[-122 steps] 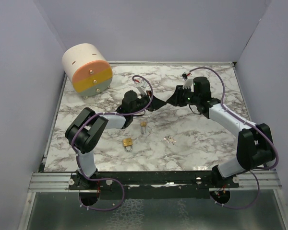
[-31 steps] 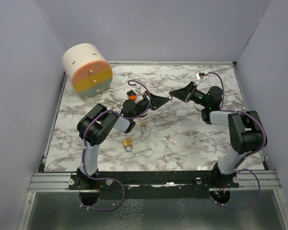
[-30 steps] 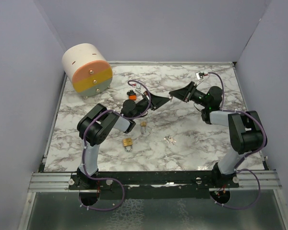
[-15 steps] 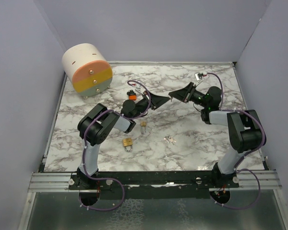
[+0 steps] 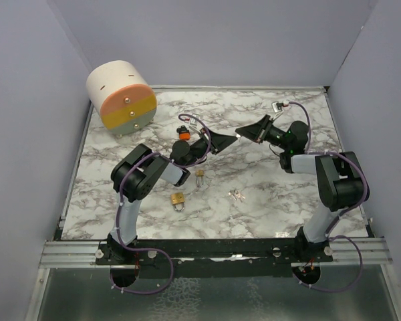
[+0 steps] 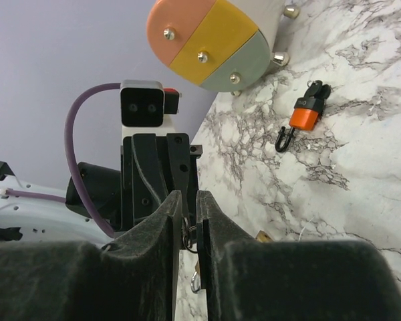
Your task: Unlock with the key
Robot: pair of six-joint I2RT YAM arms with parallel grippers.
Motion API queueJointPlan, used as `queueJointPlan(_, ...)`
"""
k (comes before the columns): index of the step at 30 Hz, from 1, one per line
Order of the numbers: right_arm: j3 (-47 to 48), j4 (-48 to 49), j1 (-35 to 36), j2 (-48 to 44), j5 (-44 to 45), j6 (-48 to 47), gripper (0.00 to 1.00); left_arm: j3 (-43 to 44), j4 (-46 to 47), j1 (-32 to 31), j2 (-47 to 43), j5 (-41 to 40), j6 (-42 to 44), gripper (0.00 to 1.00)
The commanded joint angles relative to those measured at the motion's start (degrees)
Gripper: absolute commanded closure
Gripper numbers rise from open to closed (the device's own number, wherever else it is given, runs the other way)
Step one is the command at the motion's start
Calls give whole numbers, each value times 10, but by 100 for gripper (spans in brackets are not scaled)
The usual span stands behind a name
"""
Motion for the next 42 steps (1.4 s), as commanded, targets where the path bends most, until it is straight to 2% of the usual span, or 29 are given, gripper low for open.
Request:
queueJointPlan(1,12,28,5,9,-17,3,83,19,55,-4,12,-18,-6,100)
queueJointPlan(7,10,33,5,14,-17,5,81,23,57,-4,14,-20,-8,100)
queueJointPlan(18,4,45,5,13,-12,16,99,16,62,-4,13,-24,-11,100)
queueJointPlan(27,0,45,5,5,0,14,99,4,79,-5,21,-29,-20,100)
queueJointPlan(28,-1,45,5,4,1,14,99,6,82,-5,23,-27,-23,96)
queueJointPlan(31,-3,36,5,0,7,11,99,1,89,-4,25,-27,-27,68)
queueJointPlan(33,-3,23,5,-6,13,3,99,-12,89,-1,18,-33,-23,43)
queueJointPlan(34,-4,15,4,-9,17,-3,99,-22,89,2,12,-36,-20,35)
queueJointPlan(37,-4,-14,1,-21,26,-23,99,-56,85,18,-20,-35,-11,23)
queueJointPlan(40,-1,-56,-1,-36,32,-58,99,-94,62,43,-60,-30,6,2)
queueJointPlan(42,6,-100,-1,-49,36,-93,99,-113,22,57,-92,-26,31,1)
